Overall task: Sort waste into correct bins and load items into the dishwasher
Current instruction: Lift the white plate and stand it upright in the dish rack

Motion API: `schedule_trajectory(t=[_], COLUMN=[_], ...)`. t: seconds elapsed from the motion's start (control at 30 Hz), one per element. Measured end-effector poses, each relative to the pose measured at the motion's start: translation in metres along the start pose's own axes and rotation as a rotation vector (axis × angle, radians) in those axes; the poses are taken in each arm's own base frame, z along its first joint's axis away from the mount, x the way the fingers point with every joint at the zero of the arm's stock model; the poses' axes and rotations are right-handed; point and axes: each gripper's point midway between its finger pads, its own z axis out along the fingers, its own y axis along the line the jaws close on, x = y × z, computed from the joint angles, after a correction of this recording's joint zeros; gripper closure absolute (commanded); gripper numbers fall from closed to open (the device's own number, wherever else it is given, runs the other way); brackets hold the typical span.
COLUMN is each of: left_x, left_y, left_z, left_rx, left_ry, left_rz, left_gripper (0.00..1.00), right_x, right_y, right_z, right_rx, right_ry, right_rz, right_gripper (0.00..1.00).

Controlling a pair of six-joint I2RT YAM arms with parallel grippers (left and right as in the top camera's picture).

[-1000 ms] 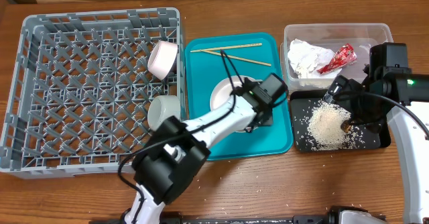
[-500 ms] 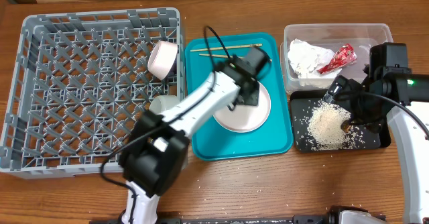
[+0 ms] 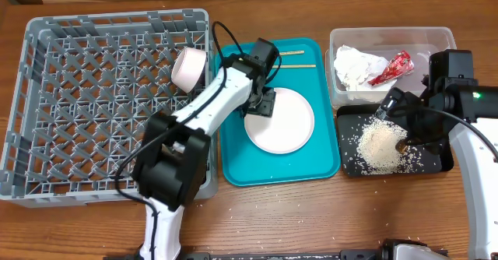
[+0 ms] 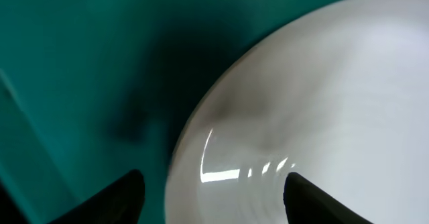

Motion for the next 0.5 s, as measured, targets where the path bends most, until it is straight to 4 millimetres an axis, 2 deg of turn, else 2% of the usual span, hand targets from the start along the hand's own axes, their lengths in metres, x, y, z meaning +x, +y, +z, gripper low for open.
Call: schedule_trajectory(t=[0.13,0.23,0.5], left_x=[0.01,0.012,0.013], left_y=[-0.002,-0.001,-0.005], left_z=[0.019,0.018,0.013], left_rx=[0.011,0.01,0.041], left_ry=[0.06,0.068,0.085], left_rz=[0.015,0.019,0.018], left_gripper=[0.61,0.96,0.96], right_x=[0.0,0.0,0.0], right_y=[0.0,0.0,0.0], right_z=[0.0,0.0,0.0], right_rx=[0.0,0.0,0.0], right_ry=[0.0,0.0,0.0], right_rz=[0.0,0.0,0.0], right_gripper=[0.0,0.0,0.0])
